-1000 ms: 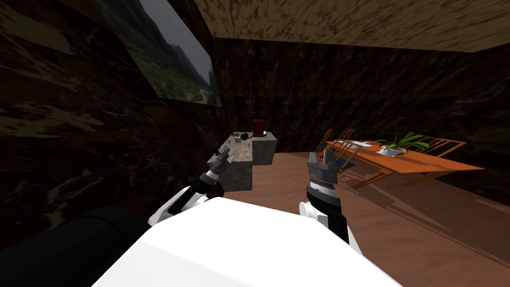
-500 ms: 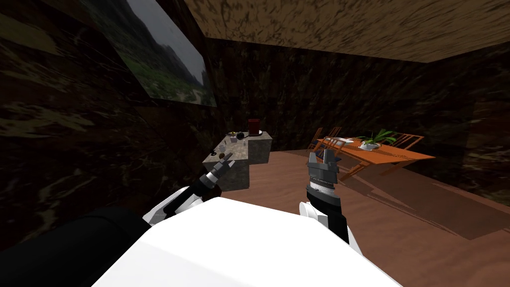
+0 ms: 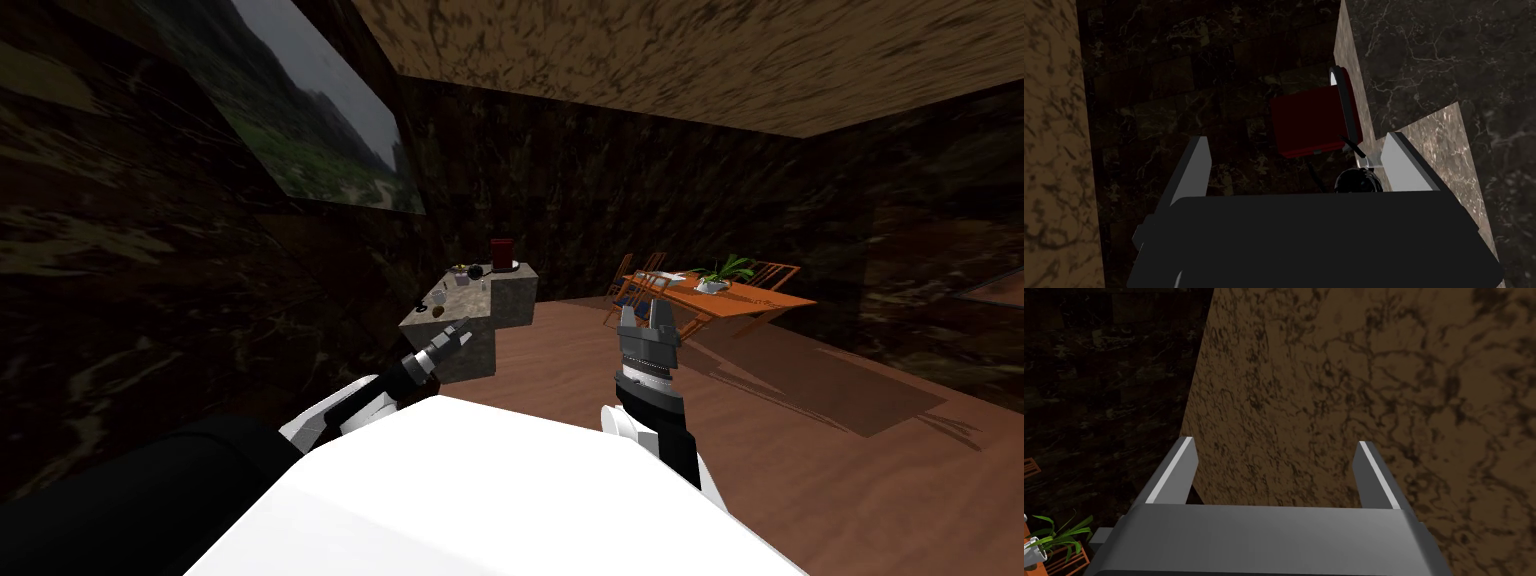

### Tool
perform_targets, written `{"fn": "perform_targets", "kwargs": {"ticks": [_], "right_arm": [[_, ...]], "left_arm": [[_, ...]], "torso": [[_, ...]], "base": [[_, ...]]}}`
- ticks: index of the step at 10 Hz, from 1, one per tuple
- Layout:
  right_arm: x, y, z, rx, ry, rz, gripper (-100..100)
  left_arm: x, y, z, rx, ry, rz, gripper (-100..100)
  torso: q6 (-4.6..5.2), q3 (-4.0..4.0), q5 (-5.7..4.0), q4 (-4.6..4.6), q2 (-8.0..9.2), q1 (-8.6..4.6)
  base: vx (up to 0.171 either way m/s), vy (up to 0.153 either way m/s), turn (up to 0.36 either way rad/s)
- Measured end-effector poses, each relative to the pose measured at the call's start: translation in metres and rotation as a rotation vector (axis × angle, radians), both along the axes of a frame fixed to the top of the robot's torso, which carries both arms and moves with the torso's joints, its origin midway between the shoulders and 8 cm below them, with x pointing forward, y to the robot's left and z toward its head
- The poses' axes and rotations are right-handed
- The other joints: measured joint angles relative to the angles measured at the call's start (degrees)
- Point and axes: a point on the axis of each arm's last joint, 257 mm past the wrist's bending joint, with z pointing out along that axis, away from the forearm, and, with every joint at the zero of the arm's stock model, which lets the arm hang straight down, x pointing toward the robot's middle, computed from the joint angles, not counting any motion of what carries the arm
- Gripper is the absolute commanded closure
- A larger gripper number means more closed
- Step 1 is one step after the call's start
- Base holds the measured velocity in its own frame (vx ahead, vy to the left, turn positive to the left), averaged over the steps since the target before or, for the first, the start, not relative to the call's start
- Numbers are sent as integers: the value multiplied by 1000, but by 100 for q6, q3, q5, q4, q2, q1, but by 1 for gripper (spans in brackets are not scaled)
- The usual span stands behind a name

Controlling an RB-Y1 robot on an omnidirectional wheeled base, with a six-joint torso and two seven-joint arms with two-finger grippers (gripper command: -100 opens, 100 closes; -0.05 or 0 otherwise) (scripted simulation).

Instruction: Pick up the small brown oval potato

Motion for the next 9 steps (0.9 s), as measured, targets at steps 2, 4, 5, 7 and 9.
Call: {"fn": "perform_targets", "kwargs": {"ticks": [2,4,5,7,9], "right_arm": [[0,0,0,0,0,0,0],[0,0,0,0,0,0,0],[0,0,0,0,0,0,0],[0,0,0,0,0,0,0],[0,0,0,0,0,0,0]], "left_arm": [[-4,2,-18,31,66,-19,-100],[-12,4,-37,61,132,-39,-100],[-14,5,-40,75,143,-47,-100],[-22,10,-59,103,204,-63,-100],[-31,14,-77,134,273,-79,-100]], "torso": [[0,-4,2,-1,-6,8],[0,-6,2,-2,-11,9],[-1,-10,4,-4,-18,19],[-1,-9,4,-4,-16,16],[0,-8,4,-3,-14,18]], "base": [[-47,-45,-96],[-24,-22,-29],[-28,-21,-124],[-31,-22,-78],[-32,-15,-103]]}}
